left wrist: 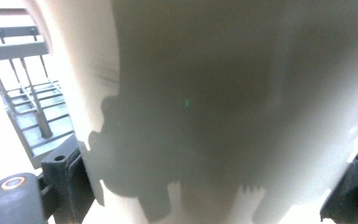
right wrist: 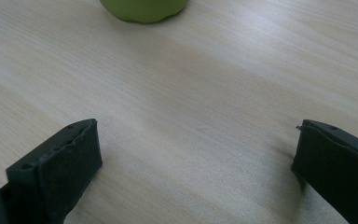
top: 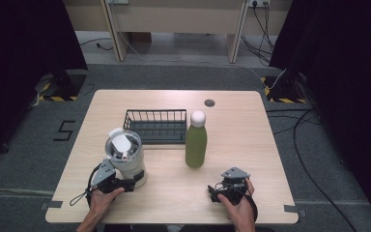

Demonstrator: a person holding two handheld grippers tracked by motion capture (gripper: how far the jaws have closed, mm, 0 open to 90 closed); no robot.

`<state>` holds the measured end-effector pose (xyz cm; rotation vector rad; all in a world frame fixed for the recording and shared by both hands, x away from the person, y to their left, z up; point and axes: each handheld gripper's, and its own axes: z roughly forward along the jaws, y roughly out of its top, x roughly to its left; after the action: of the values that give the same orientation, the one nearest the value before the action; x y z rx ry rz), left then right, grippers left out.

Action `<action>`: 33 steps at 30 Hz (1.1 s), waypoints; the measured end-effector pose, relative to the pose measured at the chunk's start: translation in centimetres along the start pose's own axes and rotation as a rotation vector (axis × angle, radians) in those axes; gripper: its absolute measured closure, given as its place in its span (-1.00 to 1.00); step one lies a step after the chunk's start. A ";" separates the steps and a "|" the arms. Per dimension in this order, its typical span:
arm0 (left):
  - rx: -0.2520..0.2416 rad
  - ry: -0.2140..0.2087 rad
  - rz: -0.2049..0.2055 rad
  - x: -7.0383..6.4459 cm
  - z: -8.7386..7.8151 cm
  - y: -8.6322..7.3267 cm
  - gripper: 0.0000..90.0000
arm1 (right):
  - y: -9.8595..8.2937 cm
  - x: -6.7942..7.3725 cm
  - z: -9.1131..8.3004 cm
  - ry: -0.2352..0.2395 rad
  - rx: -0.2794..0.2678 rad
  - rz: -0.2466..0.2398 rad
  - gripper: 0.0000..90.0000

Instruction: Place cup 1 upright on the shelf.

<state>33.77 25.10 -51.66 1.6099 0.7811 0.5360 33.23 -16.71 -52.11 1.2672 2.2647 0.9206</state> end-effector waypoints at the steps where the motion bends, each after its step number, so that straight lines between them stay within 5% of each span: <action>1: -0.001 0.003 -0.004 0.1 0.0 0.1 -0.75 | 0.0 0.0 0.0 0.000 0.000 0.000 -0.98; 33: 0.002 0.067 0.026 2.6 -0.3 3.6 -0.75 | 0.0 0.0 0.0 0.000 0.001 0.000 -0.98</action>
<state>35.95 26.96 -48.23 1.6125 0.8115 0.6111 33.24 -16.71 -52.11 1.2678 2.2651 0.9201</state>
